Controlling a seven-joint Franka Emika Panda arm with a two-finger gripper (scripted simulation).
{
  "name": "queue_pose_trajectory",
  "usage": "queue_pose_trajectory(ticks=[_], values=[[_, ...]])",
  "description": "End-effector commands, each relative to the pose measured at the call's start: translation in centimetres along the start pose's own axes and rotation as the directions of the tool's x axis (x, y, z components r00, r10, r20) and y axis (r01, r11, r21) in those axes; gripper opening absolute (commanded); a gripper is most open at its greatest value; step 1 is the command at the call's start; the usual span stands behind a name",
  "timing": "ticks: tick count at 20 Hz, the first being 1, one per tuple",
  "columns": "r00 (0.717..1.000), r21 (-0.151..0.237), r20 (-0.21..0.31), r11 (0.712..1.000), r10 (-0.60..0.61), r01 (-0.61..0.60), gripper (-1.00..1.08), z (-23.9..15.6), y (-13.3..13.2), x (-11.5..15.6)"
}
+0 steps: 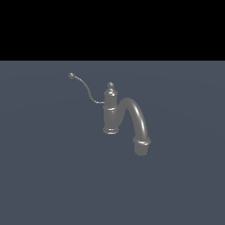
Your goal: Turn on the faucet by rotating a designated handle.
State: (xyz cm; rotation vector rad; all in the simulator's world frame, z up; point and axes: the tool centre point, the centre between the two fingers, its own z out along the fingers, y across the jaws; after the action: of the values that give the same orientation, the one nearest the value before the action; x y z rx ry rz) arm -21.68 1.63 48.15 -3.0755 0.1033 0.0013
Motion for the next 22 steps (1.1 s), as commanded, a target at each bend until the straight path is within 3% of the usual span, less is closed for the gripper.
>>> queue_pose_trajectory(ticks=[1, 11, 22], values=[[0.999, 0.006, 0.003, 0.999, 0.042, -0.042, -1.00, 0.4, -0.3, 1.1], [0.965, 0.025, 0.020, 0.965, 0.262, -0.263, -1.00, 3.3, -2.2, 6.4], [0.865, 0.020, 0.036, 0.865, 0.500, -0.501, -1.00, 7.6, -4.5, 11.9]])
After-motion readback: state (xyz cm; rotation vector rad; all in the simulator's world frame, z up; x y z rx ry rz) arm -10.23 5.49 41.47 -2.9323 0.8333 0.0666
